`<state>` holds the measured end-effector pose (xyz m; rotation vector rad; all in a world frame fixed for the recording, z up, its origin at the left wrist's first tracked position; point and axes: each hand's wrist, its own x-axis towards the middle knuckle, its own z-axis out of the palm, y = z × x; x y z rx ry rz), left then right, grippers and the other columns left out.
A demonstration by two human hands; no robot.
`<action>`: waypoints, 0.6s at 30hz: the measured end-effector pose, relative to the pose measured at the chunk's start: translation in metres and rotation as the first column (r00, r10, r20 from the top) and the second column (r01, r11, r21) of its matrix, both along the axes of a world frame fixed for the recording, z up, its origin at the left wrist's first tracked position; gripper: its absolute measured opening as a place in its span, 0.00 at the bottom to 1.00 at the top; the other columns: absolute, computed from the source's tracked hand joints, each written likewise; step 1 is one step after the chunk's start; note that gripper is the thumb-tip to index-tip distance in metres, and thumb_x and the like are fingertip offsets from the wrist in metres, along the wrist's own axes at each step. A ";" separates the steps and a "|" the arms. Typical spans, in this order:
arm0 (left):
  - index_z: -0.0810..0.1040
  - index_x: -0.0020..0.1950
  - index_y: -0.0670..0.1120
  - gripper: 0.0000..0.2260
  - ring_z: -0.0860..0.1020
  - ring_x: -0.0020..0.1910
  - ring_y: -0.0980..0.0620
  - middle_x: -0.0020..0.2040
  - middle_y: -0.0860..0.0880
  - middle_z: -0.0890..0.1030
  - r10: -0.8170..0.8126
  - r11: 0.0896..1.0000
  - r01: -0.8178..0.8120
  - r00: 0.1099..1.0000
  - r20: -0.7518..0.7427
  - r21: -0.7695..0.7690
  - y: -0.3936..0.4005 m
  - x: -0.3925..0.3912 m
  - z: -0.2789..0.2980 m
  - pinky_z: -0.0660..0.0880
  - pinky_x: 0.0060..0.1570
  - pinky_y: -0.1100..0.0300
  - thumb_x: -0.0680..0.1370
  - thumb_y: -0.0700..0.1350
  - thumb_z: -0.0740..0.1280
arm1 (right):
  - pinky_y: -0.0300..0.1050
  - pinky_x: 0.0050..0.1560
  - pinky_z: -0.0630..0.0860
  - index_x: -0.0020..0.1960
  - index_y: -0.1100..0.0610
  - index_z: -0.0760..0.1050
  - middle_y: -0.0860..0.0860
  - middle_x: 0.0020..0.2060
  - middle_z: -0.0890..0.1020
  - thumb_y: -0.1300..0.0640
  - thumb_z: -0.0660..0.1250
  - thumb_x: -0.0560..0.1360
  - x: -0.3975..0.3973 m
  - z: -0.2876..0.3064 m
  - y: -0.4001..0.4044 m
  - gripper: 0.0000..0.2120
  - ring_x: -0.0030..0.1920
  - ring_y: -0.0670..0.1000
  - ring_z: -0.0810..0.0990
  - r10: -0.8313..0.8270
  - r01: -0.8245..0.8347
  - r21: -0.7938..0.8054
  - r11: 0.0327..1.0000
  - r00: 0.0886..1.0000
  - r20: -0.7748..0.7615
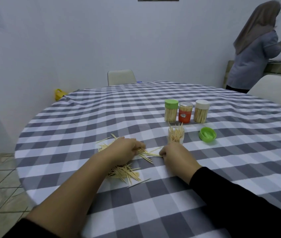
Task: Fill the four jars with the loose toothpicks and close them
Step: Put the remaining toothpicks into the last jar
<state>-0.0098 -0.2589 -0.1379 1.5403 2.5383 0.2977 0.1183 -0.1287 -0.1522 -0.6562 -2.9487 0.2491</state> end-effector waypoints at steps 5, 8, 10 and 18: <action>0.74 0.67 0.56 0.15 0.68 0.68 0.55 0.67 0.57 0.74 0.025 0.998 -0.024 1.000 -0.016 0.051 -0.003 -0.007 0.006 0.46 0.74 0.54 0.80 0.46 0.62 | 0.43 0.61 0.70 0.65 0.55 0.75 0.54 0.61 0.76 0.63 0.60 0.78 -0.023 0.011 -0.016 0.17 0.61 0.54 0.75 0.030 -0.030 -0.089 0.996 1.000 -0.002; 0.72 0.68 0.57 0.18 0.66 0.70 0.51 0.66 0.56 0.74 0.089 0.995 -0.094 0.989 0.114 0.042 -0.011 -0.016 0.012 0.53 0.74 0.49 0.79 0.44 0.60 | 0.43 0.64 0.69 0.66 0.55 0.74 0.53 0.64 0.76 0.60 0.58 0.79 -0.024 0.014 -0.021 0.17 0.63 0.53 0.74 0.030 -0.039 -0.137 0.990 0.997 -0.071; 0.68 0.71 0.60 0.23 0.59 0.74 0.45 0.71 0.53 0.69 0.107 0.994 -0.104 0.982 0.156 -0.031 -0.016 -0.024 0.016 0.57 0.72 0.44 0.77 0.44 0.60 | 0.46 0.66 0.66 0.68 0.55 0.71 0.53 0.66 0.73 0.53 0.58 0.80 -0.021 0.013 -0.023 0.18 0.65 0.53 0.70 0.069 -0.073 -0.072 0.995 0.996 -0.060; 0.64 0.73 0.60 0.25 0.73 0.54 0.53 0.66 0.51 0.73 0.025 0.983 -0.013 0.998 0.064 -0.181 -0.013 -0.027 0.021 0.71 0.51 0.62 0.77 0.42 0.61 | 0.46 0.56 0.64 0.60 0.56 0.69 0.54 0.60 0.71 0.52 0.56 0.80 -0.023 -0.003 -0.029 0.12 0.61 0.55 0.67 0.170 -0.172 0.112 0.979 0.985 0.025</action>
